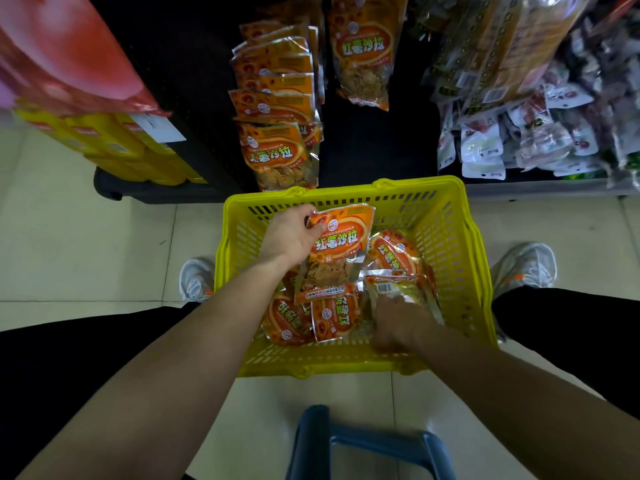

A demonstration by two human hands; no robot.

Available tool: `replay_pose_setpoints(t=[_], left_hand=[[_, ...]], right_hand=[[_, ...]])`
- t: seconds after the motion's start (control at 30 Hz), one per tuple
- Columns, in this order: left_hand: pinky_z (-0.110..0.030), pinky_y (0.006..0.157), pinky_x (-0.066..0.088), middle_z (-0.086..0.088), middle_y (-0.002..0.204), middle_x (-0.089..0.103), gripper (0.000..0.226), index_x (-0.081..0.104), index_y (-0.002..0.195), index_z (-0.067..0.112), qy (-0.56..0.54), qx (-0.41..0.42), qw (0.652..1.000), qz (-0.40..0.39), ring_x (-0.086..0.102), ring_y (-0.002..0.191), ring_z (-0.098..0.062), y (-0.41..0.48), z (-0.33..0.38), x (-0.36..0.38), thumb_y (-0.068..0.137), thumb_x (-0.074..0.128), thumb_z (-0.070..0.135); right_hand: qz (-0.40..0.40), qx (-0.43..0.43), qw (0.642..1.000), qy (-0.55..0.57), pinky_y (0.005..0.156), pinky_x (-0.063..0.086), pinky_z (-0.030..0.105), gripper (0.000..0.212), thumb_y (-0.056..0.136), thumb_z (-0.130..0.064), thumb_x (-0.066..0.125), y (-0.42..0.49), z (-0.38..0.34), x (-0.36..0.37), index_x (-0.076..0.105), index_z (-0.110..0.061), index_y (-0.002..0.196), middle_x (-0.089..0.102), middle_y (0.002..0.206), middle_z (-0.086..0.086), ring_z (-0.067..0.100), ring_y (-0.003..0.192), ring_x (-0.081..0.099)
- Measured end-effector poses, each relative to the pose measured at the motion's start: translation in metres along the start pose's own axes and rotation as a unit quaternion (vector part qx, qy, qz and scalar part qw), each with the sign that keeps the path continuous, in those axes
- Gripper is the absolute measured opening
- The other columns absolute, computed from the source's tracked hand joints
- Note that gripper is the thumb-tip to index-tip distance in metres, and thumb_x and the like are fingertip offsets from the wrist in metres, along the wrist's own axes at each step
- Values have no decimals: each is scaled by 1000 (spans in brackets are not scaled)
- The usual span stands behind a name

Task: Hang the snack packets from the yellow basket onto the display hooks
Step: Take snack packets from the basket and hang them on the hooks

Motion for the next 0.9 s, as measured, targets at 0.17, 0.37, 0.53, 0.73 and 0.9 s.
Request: replay_pose_setpoints(t=[0.17, 0.37, 0.53, 0.73, 0.9], left_hand=[[-27, 69, 51, 7, 91, 66, 21, 67, 105, 25, 11, -5, 1000, 9, 65, 81, -15, 0, 4, -10, 93, 67, 42], [-16, 59, 43, 10, 94, 67, 19, 68, 105, 25, -33, -20, 999, 9, 63, 77, -7, -1, -6, -7, 93, 67, 40], [-17, 63, 50, 7, 101, 73, 21, 69, 106, 26, -47, -29, 998, 14, 66, 79, -7, 2, -13, -3, 93, 67, 42], [-17, 63, 50, 8, 99, 73, 23, 69, 106, 26, -50, -32, 998, 19, 66, 80, -4, 4, -14, -3, 93, 66, 44], [-22, 64, 50, 10, 93, 70, 17, 66, 100, 29, -53, -31, 998, -3, 67, 83, -7, 2, -3, -3, 92, 67, 44]], right_hand=[[-29, -33, 998, 50, 97, 47, 39, 89, 58, -69, 66, -2, 17, 1, 51, -28, 136, 52, 138, 10, 29, 126, 50], [60, 10, 998, 19, 117, 24, 52, 137, 45, -99, 43, 5, 29, -4, 22, -13, 150, 26, 155, 22, 41, 143, 26], [67, 33, 997, 25, 113, 23, 59, 129, 63, -89, 56, 20, 18, 0, 7, -11, 154, 9, 161, 22, 47, 144, 18], [95, 2, 989, 114, 107, 37, 50, 92, 72, -57, 73, 26, 24, -17, 36, -8, 140, 40, 144, 23, 42, 133, 41], [106, -71, 972, 198, 65, 49, 28, 15, 78, -20, 74, 16, 33, -53, 62, -18, 87, 65, 88, 2, 25, 90, 64]])
Point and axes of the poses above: each hand's wrist, its own y-axis towards the middle knuckle, its own x-axis out of the palm, z = x × y, the point moved 9 cm from there along y, towards the middle knuckle
